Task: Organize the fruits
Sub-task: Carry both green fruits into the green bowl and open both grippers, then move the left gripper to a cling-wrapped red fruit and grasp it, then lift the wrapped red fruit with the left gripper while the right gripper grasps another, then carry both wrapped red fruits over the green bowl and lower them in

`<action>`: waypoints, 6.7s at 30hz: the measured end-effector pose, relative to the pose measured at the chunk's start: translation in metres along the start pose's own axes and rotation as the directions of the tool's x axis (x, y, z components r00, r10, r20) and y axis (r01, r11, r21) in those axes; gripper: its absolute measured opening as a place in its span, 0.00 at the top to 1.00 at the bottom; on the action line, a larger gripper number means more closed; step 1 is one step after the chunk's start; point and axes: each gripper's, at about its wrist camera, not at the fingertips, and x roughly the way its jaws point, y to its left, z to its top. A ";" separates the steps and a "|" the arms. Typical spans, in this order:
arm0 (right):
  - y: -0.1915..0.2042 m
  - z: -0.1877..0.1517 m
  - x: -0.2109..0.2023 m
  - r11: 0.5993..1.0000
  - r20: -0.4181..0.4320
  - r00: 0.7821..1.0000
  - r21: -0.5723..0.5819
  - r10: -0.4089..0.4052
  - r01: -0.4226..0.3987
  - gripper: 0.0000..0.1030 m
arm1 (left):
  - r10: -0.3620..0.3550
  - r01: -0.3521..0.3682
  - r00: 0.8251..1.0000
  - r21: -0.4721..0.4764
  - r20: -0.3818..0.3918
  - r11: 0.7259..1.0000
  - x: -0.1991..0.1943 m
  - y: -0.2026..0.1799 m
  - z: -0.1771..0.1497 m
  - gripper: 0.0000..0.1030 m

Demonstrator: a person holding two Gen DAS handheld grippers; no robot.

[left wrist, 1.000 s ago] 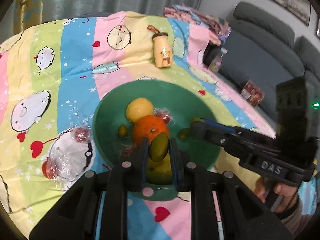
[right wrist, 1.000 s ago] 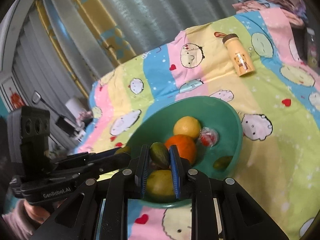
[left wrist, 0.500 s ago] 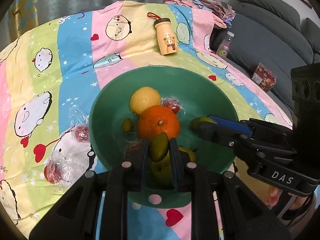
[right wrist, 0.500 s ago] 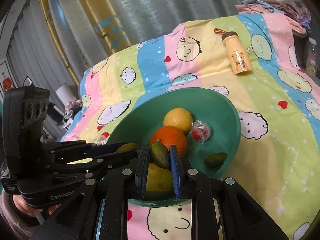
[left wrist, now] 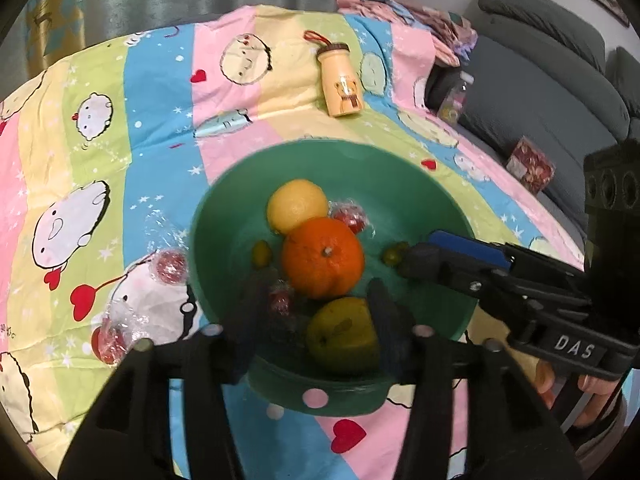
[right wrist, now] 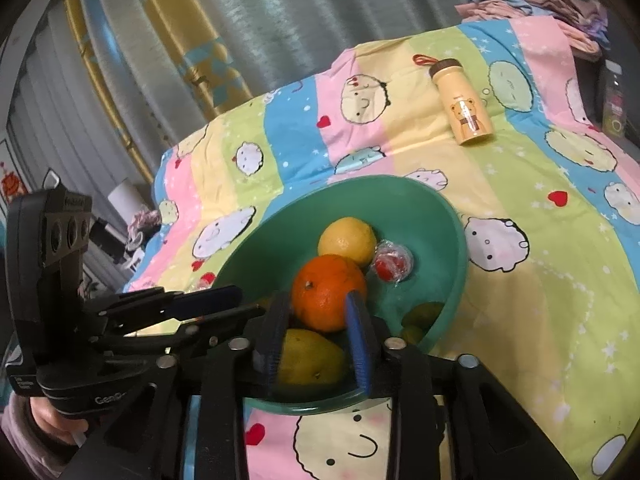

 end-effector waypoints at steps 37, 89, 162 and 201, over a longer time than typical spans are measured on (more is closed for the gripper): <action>0.012 -0.004 -0.002 0.991 0.002 0.991 -0.011 0.132 -0.132 0.60 | 0.282 -0.208 0.957 -0.523 0.065 0.826 -0.028 0.159 -0.058 0.38; 0.087 -0.035 0.023 0.928 -0.198 0.919 -0.091 0.340 -0.362 0.60 | 0.141 -0.145 0.989 -0.318 -0.036 0.937 -0.110 0.088 -0.156 0.67; 0.140 0.045 0.022 0.882 -0.285 0.951 -0.409 0.119 -0.233 0.71 | 0.023 0.056 0.978 -0.368 0.206 0.928 -0.165 0.089 -0.144 0.69; 0.023 0.045 0.015 0.963 -0.223 0.975 -0.264 -0.007 -0.053 0.71 | 0.109 -0.108 0.994 -0.094 0.006 0.990 -0.009 0.011 0.003 0.69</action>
